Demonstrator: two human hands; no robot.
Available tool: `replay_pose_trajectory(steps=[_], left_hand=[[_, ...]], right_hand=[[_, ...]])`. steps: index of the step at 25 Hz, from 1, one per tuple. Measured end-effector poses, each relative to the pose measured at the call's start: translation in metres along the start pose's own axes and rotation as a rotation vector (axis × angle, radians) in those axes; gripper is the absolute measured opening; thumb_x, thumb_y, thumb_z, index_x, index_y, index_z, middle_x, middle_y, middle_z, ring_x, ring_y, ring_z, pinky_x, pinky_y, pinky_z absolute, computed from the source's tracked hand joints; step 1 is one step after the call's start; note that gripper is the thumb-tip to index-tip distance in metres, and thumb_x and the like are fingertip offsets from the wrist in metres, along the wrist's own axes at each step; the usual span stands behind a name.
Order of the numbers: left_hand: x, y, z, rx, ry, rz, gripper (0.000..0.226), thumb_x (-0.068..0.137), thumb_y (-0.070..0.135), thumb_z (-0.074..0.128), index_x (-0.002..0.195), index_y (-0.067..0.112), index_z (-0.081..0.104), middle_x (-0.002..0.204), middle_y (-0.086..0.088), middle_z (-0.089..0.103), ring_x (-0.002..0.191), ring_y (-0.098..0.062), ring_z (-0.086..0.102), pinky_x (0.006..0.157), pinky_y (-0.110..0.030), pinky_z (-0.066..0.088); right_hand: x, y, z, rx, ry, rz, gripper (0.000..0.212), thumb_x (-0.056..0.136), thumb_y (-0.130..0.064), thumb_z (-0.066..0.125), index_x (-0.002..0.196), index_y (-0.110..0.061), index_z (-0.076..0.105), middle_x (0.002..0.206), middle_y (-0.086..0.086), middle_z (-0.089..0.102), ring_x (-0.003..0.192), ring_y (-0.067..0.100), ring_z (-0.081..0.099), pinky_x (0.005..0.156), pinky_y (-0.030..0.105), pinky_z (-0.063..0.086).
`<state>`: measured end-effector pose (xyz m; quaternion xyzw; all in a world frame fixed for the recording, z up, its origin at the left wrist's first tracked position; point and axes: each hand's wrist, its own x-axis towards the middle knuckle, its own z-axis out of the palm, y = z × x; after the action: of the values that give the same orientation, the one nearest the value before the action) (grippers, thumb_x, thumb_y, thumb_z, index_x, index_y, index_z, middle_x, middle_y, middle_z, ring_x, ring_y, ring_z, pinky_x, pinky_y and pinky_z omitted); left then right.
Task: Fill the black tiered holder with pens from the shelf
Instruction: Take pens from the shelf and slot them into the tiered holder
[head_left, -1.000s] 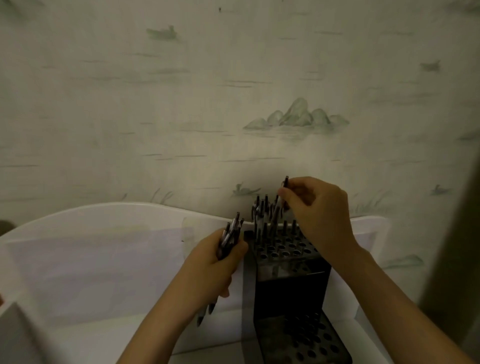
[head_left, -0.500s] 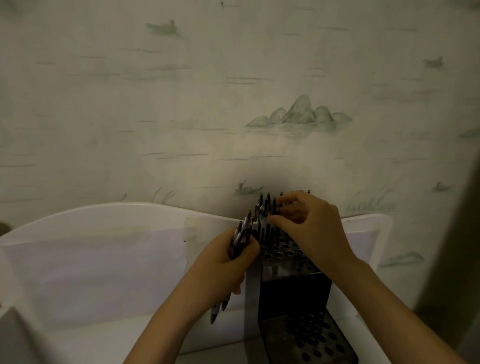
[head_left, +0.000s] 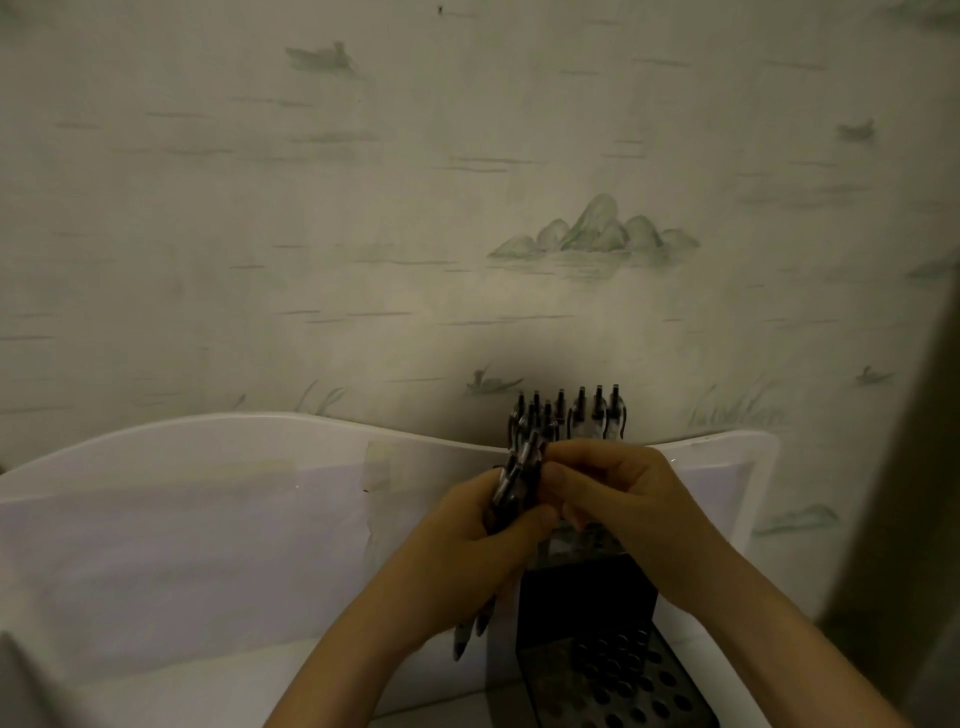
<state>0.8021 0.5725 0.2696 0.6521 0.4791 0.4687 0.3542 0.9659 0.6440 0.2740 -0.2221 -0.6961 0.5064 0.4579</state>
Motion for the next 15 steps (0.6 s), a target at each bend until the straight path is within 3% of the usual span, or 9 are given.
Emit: replay_pose_trajectory(steps=[5,10,13,15], left_hand=[[0.003,0.001,0.004,-0.011,-0.035,0.034,0.014,0.096,0.024,0.057,0.082,0.023,0.061,0.054,0.001,0.055,0.047,-0.015,0.054,0.052,-0.025,0.051],[0.005,-0.007,0.001,-0.007,0.076,-0.020,0.012,0.096,0.021,0.055,0.098,0.014,0.064,0.052,0.005,0.052,0.045,-0.015,0.050,0.050,-0.031,0.049],[0.008,-0.011,-0.003,0.017,0.183,-0.031,0.012,0.096,0.019,0.055,0.094,0.011,0.063,0.048,0.007,0.048,0.043,-0.013,0.046,0.046,-0.028,0.045],[0.010,-0.012,-0.004,0.052,0.225,-0.021,0.015,0.095,0.020,0.056,0.093,0.007,0.062,0.048,0.008,0.046,0.043,-0.012,0.045,0.045,-0.026,0.043]], right_hand=[[0.004,-0.004,-0.007,0.081,-0.028,0.070,0.032,0.076,-0.025,0.071,0.100,-0.004,0.072,0.097,0.024,0.071,0.087,0.035,0.064,0.081,0.044,0.052],[0.017,-0.029,-0.029,0.272,0.247,-0.078,0.021,0.082,-0.018,0.064,0.091,0.000,0.070,0.083,0.014,0.073,0.078,0.025,0.070,0.070,0.030,0.058],[0.024,-0.040,-0.040,0.061,0.472,-0.273,0.008,0.089,-0.009,0.064,0.090,-0.003,0.070,0.074,0.007,0.074,0.069,0.019,0.071,0.066,0.025,0.058],[0.027,-0.039,-0.039,-0.142,0.517,-0.345,0.004,0.089,-0.009,0.067,0.090,-0.010,0.071,0.073,0.002,0.074,0.068,0.016,0.071,0.067,0.022,0.057]])
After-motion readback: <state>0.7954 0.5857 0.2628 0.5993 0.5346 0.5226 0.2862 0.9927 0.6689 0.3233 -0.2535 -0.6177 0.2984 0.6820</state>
